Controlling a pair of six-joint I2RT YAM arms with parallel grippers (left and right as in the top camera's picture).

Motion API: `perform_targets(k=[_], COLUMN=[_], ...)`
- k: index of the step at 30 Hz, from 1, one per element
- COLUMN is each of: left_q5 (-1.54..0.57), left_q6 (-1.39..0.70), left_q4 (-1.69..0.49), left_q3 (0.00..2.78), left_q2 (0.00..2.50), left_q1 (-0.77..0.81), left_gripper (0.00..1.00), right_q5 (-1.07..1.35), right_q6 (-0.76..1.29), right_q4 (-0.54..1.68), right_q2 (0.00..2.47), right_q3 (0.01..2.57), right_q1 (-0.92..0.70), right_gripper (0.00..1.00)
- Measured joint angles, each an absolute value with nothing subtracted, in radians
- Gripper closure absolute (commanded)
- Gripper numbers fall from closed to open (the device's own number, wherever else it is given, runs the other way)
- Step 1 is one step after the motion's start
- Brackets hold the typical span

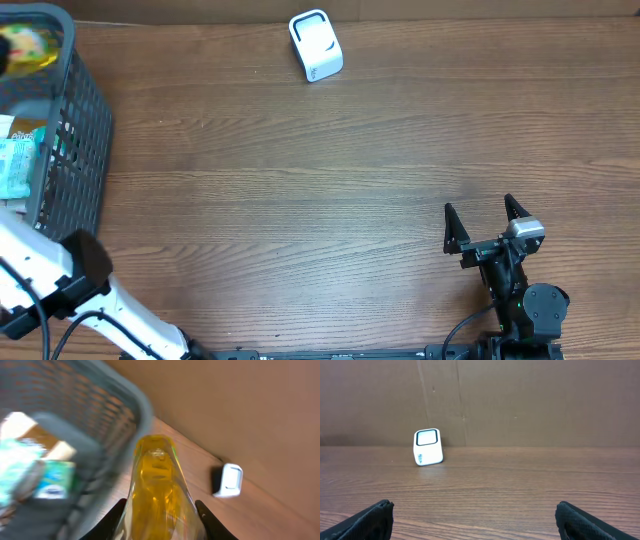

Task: Scan the item barcode
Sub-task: 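Lift the bottle out and carry it toward the white scanner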

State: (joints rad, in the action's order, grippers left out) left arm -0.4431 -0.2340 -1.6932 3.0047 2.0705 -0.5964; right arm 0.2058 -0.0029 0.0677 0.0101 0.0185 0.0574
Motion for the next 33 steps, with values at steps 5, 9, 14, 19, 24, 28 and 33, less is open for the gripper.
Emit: perform_targets(k=[5, 9, 14, 19, 24, 28, 33], left_q5=[-0.453, -0.429, -0.375, -0.305, -0.247, -0.231, -0.223], left_q6=[-0.235, -0.235, -0.237, -0.246, -0.27, -0.299, -0.319], left_q4=[-1.694, -1.694, -1.694, -1.694, -1.694, -1.692, -1.664], left_q3=[3.006, 3.006, 3.006, 2.98, 2.893, 2.81, 2.688], left_q2=[2.07, 2.07, 2.07, 2.07, 2.07, 2.07, 2.07], left_q1=[-0.439, -0.309, -0.136, 0.038, 0.186, 0.274, 0.361], left_gripper=[0.83, 0.83, 0.85, 0.89, 0.96, 0.95, 0.96], right_q5=[0.206, 0.206, 0.206, 0.207, 0.207, 0.207, 0.207], right_q6=[-0.003, -0.003, -0.002, -0.002, -0.002, -0.002, -0.002], right_q4=[0.068, 0.068, 0.068, 0.068, 0.068, 0.068, 0.068], right_q2=[0.01, 0.01, 0.01, 0.01, 0.01, 0.01, 0.01], right_q3=[0.019, 0.019, 0.019, 0.019, 0.019, 0.019, 0.019], right_q1=[0.057, 0.058, 0.057, 0.057, 0.057, 0.057, 0.057], right_gripper=[0.0, 0.0, 0.0, 0.0, 0.0, 0.0, 0.0])
